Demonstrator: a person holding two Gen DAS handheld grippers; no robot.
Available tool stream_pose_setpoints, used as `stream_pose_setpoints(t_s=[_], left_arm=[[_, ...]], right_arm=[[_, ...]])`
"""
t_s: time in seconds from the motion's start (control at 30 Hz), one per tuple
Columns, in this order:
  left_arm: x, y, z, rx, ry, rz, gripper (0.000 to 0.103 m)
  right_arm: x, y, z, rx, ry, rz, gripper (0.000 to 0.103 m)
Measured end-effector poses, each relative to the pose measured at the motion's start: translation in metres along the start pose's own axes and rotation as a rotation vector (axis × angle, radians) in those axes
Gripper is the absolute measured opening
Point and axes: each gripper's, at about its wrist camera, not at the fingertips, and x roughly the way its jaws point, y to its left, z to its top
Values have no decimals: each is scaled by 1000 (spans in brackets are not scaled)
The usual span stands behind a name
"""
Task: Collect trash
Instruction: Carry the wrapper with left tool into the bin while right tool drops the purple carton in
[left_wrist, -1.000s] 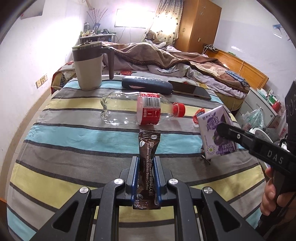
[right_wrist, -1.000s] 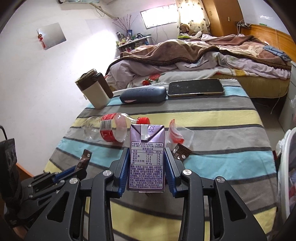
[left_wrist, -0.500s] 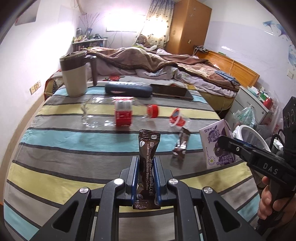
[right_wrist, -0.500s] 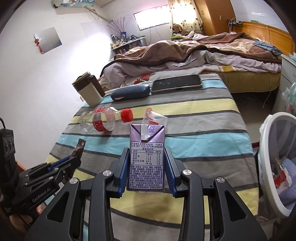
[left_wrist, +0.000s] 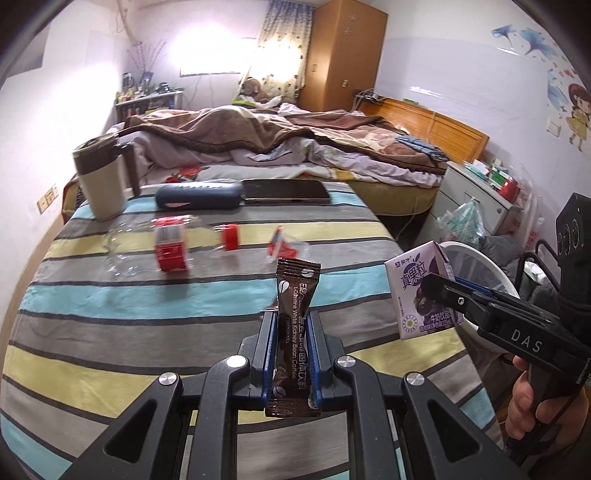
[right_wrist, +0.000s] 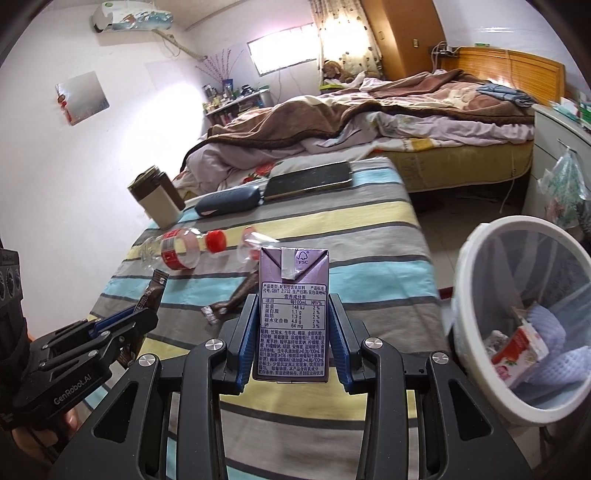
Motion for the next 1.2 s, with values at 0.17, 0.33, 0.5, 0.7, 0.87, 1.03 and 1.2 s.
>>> stream_pose_setpoints(t_s=[0.17, 0.33, 0.5, 0.7, 0.87, 1.03, 1.2], left_arm=[[2, -23, 1, 25, -2, -25, 16], [7, -46, 2, 50, -1, -52, 16], [11, -75, 6, 94, -5, -86, 16], [18, -110, 13, 140, -8, -129, 16], [26, -138, 17, 176, -5, -167, 16], [37, -170, 19, 212, 7, -210, 16], [52, -200, 21, 242, 21, -257, 16]], right_arm=[[-11, -17, -1, 22, -17, -17, 38], [-22, -31, -2, 38, -35, -38, 38], [-37, -47, -1, 58, -64, -64, 38], [-50, -73, -1, 101, -89, -106, 38], [-61, -95, -2, 132, -106, -135, 38], [-67, -119, -2, 175, -115, -171, 38], [-75, -142, -5, 196, -114, -218, 38]])
